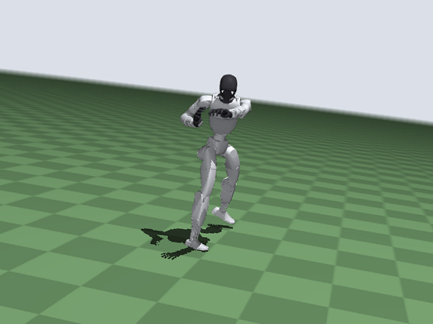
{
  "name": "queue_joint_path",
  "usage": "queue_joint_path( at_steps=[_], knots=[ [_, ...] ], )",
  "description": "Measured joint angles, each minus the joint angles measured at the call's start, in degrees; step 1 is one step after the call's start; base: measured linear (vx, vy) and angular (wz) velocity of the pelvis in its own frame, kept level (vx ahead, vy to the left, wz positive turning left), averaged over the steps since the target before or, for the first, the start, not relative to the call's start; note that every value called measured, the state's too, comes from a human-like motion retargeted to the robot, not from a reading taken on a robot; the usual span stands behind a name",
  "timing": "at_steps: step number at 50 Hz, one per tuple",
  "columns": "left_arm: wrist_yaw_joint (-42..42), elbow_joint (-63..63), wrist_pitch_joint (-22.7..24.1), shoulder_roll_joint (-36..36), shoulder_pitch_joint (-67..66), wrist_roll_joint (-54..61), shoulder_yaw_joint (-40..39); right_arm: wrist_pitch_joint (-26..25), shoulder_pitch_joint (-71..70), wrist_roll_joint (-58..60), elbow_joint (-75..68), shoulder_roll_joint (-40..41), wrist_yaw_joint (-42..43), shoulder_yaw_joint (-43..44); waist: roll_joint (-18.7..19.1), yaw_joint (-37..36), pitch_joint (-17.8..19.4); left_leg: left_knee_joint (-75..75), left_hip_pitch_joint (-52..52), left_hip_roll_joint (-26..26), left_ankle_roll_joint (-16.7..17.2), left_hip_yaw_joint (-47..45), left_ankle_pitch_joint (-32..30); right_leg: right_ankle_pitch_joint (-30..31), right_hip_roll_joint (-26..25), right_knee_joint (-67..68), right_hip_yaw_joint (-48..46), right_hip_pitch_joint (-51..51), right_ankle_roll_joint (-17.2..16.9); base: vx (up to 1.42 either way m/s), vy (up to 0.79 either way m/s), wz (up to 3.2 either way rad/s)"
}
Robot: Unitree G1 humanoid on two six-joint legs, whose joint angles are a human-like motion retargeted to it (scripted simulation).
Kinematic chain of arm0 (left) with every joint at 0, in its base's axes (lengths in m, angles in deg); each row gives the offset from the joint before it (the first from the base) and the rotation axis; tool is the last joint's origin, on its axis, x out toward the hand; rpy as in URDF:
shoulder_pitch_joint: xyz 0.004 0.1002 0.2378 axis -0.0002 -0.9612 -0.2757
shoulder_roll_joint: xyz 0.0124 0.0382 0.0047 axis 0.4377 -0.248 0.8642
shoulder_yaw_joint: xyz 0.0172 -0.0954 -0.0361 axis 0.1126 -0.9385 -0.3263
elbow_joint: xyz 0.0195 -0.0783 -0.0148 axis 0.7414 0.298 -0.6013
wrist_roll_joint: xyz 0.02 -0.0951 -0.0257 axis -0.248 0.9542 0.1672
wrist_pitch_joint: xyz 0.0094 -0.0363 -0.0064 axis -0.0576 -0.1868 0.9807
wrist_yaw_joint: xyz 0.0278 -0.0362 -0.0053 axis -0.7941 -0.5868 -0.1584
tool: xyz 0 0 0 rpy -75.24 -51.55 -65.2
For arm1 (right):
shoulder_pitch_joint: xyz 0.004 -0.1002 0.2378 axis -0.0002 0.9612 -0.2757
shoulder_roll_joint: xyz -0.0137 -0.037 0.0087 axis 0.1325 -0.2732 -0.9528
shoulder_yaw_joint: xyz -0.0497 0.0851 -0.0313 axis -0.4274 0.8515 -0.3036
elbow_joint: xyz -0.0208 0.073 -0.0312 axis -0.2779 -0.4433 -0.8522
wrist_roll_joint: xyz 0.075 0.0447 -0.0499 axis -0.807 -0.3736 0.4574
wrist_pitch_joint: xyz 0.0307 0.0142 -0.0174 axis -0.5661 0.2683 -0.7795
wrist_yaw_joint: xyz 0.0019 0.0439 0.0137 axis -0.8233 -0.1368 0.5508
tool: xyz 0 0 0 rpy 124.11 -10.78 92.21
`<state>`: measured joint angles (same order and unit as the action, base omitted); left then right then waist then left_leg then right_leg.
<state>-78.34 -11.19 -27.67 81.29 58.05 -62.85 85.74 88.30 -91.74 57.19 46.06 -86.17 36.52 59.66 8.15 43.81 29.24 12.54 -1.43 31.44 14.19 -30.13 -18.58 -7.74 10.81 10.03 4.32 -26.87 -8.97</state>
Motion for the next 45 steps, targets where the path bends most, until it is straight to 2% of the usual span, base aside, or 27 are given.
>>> queue_joint_path(
  at_steps=[2,3,5,7,8,10,12,14,15,17,18,19,20,22,26,28,30,32,34,37,38,40,42,43,45],
  knots=[
    [4.5,14.5,0.4,-4.3,1.7,0.2,0.1,-1.0,-3.2,4.0,1.3,-0.3,-0.5,-0.6,1.5,1.3,-0.1,-2.7,-2.0,-1.4,0.6,0.1,-2.9,2.5,-0.4,-6.7,2.2,2.8,2.2,0.14,-0.05,-0.64],
    [4.5,14.5,1.2,-3.6,2.0,0.8,-1.2,-1.3,-5.4,6.1,2.0,-1.3,-1.4,0.1,1.8,1.7,0.0,-3.0,-2.6,-2.2,0.7,0.5,-3.5,2.6,-0.2,-7.1,3.1,3.1,2.3,0.12,-0.02,-0.75],
    [-0.5,2.5,4.0,2.9,0.2,3.7,-6.0,-1.6,-11.4,10.7,3.0,-5.3,-2.2,1.0,3.3,1.4,-0.2,-3.0,-4.2,-3.5,0.8,1.7,-4.1,3.1,-0.3,-8.3,5.2,4.1,3.2,0.15,0.01,-0.81],
    [-6.9,-17.6,5.7,10.1,-6.0,6.4,-13.0,-3.5,-21.1,15.5,-0.6,-12.3,-1.9,0.2,5.3,-0.1,-1.0,1.4,-3.8,-4.1,0.8,4.5,-2.4,0.0,-0.6,-2.6,6.1,2.4,0.9,0.15,0.02,-1.00],
    [-11.3,-26.5,7.6,11.8,-9.1,9.3,-15.7,-6.9,-28.2,19.5,-6.1,-15.1,-0.1,-3.2,5.9,-3.0,-0.8,-0.1,-5.9,-5.0,0.8,5.0,-3.6,2.9,-1.1,-8.4,8.3,5.3,2.9,0.05,-0.03,-1.40],
    [-15.8,-42.5,10.0,13.5,-17.3,11.5,-22.0,-13.0,-44.3,21.1,-22.1,-19.3,2.8,-12.1,6.3,-7.6,-1.0,0.3,-7.8,-7.0,0.8,6.3,-4.6,4.5,-0.6,-11.6,10.9,7.5,2.9,0.02,0.03,-1.21],
    [-12.6,-57.3,12.2,14.5,-30.6,13.2,-31.0,-13.5,-61.3,9.9,-46.3,-17.3,3.0,-23.8,7.1,-10.4,-2.2,3.7,-6.7,-8.6,0.8,8.8,-4.1,3.2,0.2,-8.5,12.1,6.1,0.5,0.02,0.09,-0.73],
    [-7.2,-69.7,15.3,13.6,-45.7,21.1,-39.0,-13.7,-74.5,-10.6,-73.8,-10.3,-2.1,-31.2,7.5,-13.2,-2.5,3.5,-7.7,-10.9,0.8,12.6,-4.9,4.9,1.4,-12.2,13.7,8.3,1.1,-0.04,0.05,-0.71],
    [-4.1,-74.9,16.5,12.4,-53.2,26.1,-41.9,-14.3,-79.6,-23.4,-87.2,-6.3,-6.7,-32.0,7.5,-14.6,-2.4,3.2,-8.3,-12.1,0.8,14.9,-5.3,5.9,2.1,-14.3,14.4,9.6,1.5,-0.07,0.05,-0.54],
    [1.3,-82.0,17.9,8.7,-68.2,38.0,-43.7,-18.1,-87.0,-42.8,-107.5,-3.0,-11.0,-27.7,6.8,-17.5,-3.0,4.1,-7.5,-15.1,0.8,19.8,-5.6,6.3,4.1,-14.7,15.5,9.5,0.4,-0.07,0.08,-0.28],
    [2.6,-84.1,18.6,7.2,-74.5,42.5,-43.1,-19.9,-90.4,-46.7,-114.2,-3.3,-11.0,-25.8,5.9,-18.8,-2.4,4.5,-7.1,-16.8,0.8,22.5,-5.8,6.4,5.3,-14.7,16.0,9.5,-0.1,-0.09,0.10,-0.04],
    [3.5,-85.9,19.2,6.5,-81.1,46.1,-42.8,-19.2,-91.0,-48.3,-115.5,-4.0,-9.1,-25.1,5.0,-19.9,-2.1,5.1,-6.5,-18.4,0.8,25.2,-6.0,6.3,6.3,-14.6,16.4,9.5,-0.3,-0.10,0.10,0.11],
    [4.3,-87.6,19.7,6.1,-88.0,49.2,-42.6,-17.4,-90.1,-48.8,-114.1,-5.0,-6.3,-25.0,4.1,-20.9,-2.0,5.8,-5.8,-19.8,0.8,27.9,-6.2,6.2,7.4,-14.6,16.6,9.4,-0.5,-0.09,0.08,0.32],
    [6.7,-90.9,19.7,7.7,-101.6,51.2,-44.5,-10.6,-79.8,-43.3,-97.9,-7.1,-1.8,-22.5,2.3,-21.5,-1.9,7.2,-4.4,-21.2,0.8,31.8,-6.1,5.8,8.9,-14.5,15.5,10.1,-0.5,-0.10,0.06,0.63],
    [13.6,-95.0,18.6,11.3,-118.8,59.3,-49.0,-4.2,-53.0,-33.3,-62.5,-9.9,-2.9,-10.8,-0.9,-24.1,-1.4,8.4,-1.3,-20.8,0.8,30.5,-5.2,5.3,11.8,-14.2,10.7,11.0,-1.5,-0.17,-0.03,1.15],
    [15.0,-96.6,18.0,12.7,-123.7,60.7,-51.6,-2.2,-37.3,-30.8,-48.2,-8.1,-4.8,-3.9,-1.4,-26.1,-1.6,9.9,1.3,-17.2,0.8,27.3,-3.5,3.7,10.5,-9.7,7.4,9.2,-2.6,-0.22,-0.19,1.44],
    [14.0,-98.5,18.6,13.5,-126.9,63.1,-54.5,-2.0,-22.2,-27.9,-37.4,-3.3,-6.7,1.1,-1.5,-27.9,-1.4,8.8,1.9,-13.0,0.8,21.7,-2.8,5.0,9.7,-13.0,3.1,12.2,0.1,-0.21,-0.22,1.57],
    [13.6,-99.9,18.9,13.3,-127.9,64.7,-57.6,-2.3,-11.5,-24.5,-31.4,3.5,-9.8,2.1,-0.9,-29.8,-0.6,10.7,2.9,-6.6,0.6,13.0,0.4,4.4,7.2,-12.2,-1.7,13.8,1.5,-0.16,-0.15,1.68],
    [12.8,-100.8,19.3,11.9,-127.0,65.0,-60.1,-2.6,-4.7,-21.2,-28.7,9.4,-12.0,0.0,-1.2,-31.0,-0.1,13.1,4.2,-2.2,-1.4,1.5,4.2,3.4,7.3,-11.1,-7.3,15.4,1.9,-0.15,-0.02,2.24],
    [10.6,-102.5,20.6,9.3,-123.5,64.4,-62.0,-3.0,0.8,-16.8,-26.6,16.2,-14.3,-6.1,-2.6,-32.1,0.0,14.6,5.4,1.0,-6.7,-19.0,10.0,1.5,10.1,-8.2,-17.3,17.1,1.9,-0.14,0.09,3.03],
    [9.4,-103.5,21.4,8.0,-122.3,65.2,-61.7,-2.9,1.6,-15.7,-25.8,18.2,-14.7,-8.8,-3.1,-32.4,-0.1,14.0,5.3,0.9,-8.2,-26.0,12.1,0.7,11.2,-6.9,-21.0,17.7,2.0,-0.12,0.17,3.31],
    [7.1,-105.7,23.3,6.4,-120.3,66.2,-61.3,-2.7,1.9,-12.7,-23.5,20.9,-15.5,-14.8,-4.4,-33.4,-0.5,10.6,6.1,-1.6,-8.7,-35.5,16.2,-0.9,13.7,-3.5,-28.0,18.5,2.1,-0.08,0.22,3.25],
    [6.1,-107.6,24.1,6.7,-119.2,61.3,-61.3,-1.9,0.8,-10.4,-20.2,21.1,-17.2,-19.4,-5.2,-35.9,-1.0,7.0,9.6,-3.8,-6.6,-33.6,19.1,-2.2,14.9,-0.2,-34.4,19.8,2.7,-0.01,0.26,3.01],
    [5.7,-108.0,23.2,8.0,-118.9,54.0,-62.1,-1.5,0.0,-9.3,-18.1,20.3,-18.9,-20.8,-5.4,-37.5,-1.6,5.9,12.3,-4.4,-5.6,-30.0,20.0,-2.7,15.2,1.5,-37.6,20.5,3.1,0.06,0.27,2.90],
    [4.3,-109.2,23.2,9.2,-117.5,49.2,-61.7,-0.6,-1.2,-8.4,-14.0,17.7,-21.2,-22.7,-6.0,-41.7,-2.8,5.6,17.1,-5.3,-5.1,-22.7,21.4,-2.5,16.0,4.7,-43.3,22.4,4.3,0.14,0.28,2.75]
  ],
)
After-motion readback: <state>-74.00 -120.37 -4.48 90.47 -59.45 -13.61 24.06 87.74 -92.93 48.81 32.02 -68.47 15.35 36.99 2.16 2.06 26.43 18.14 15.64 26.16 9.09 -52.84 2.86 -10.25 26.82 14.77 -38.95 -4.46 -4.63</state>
